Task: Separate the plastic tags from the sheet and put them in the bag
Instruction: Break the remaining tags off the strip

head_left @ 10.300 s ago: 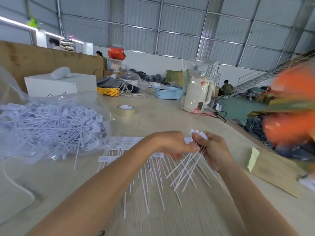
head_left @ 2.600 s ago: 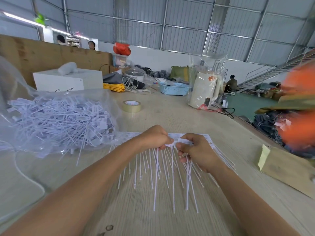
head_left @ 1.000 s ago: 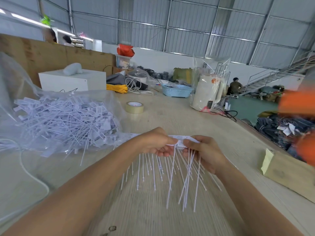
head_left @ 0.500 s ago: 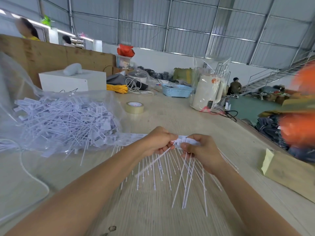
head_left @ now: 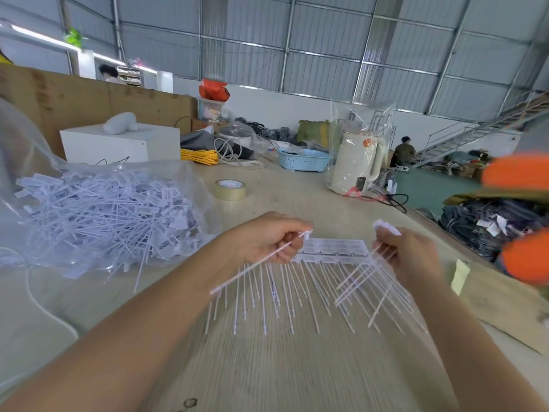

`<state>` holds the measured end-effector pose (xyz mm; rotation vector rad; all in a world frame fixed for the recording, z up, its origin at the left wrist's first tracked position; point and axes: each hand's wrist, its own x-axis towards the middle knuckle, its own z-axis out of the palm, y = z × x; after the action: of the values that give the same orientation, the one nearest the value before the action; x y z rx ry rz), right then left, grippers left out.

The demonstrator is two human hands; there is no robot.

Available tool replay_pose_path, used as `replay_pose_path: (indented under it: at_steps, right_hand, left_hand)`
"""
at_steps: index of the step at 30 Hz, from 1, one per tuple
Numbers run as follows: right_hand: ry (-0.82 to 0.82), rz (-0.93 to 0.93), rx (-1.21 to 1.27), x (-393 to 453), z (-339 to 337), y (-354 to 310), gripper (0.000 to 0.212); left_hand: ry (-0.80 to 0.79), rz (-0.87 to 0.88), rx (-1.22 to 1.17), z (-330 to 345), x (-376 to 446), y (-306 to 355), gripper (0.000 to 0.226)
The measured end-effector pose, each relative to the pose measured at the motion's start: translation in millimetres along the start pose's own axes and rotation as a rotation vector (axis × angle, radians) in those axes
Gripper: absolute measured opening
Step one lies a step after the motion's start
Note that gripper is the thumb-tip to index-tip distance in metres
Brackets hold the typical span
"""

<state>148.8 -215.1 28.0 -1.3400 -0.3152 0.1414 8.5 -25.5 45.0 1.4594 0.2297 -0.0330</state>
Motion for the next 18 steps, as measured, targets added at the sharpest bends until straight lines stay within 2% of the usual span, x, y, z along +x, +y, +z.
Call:
replay_pose_path:
  at_steps: [2, 3, 5, 8, 12, 14, 18]
  right_hand:
    - [-0.046, 0.197, 0.274, 8, -7, -7, 0.009]
    - [-0.128, 0.237, 0.287, 9, -3, -7, 0.012]
    - [-0.311, 0.25, 0.186, 1, 14, 2, 0.017]
    - [-0.462, 0.226, -0.036, -20, 42, 16, 0.004]
    - [-0.495, 0.153, -0.116, -29, 54, 22, 0.007]
    - [-0.473, 0.137, -0.1, -31, 55, 24, 0.014]
    - [-0.41, 0.069, -0.169, -37, 60, 27, 0.01]
  left_hand:
    - [0.137, 0.076, 0.063, 0, 2, -3, 0.024]
    - [0.169, 0.084, 0.071, 0, 4, -6, 0.021]
    - [0.189, 0.077, 0.087, 1, 7, -10, 0.019]
    - [0.208, 0.076, 0.126, 2, 8, -11, 0.023]
    - [0.198, 0.06, 0.122, 8, 8, -11, 0.031]
    - [0.193, 0.043, 0.147, 13, 9, -13, 0.032]
    - [0.212, 0.065, 0.248, 17, 10, -16, 0.031]
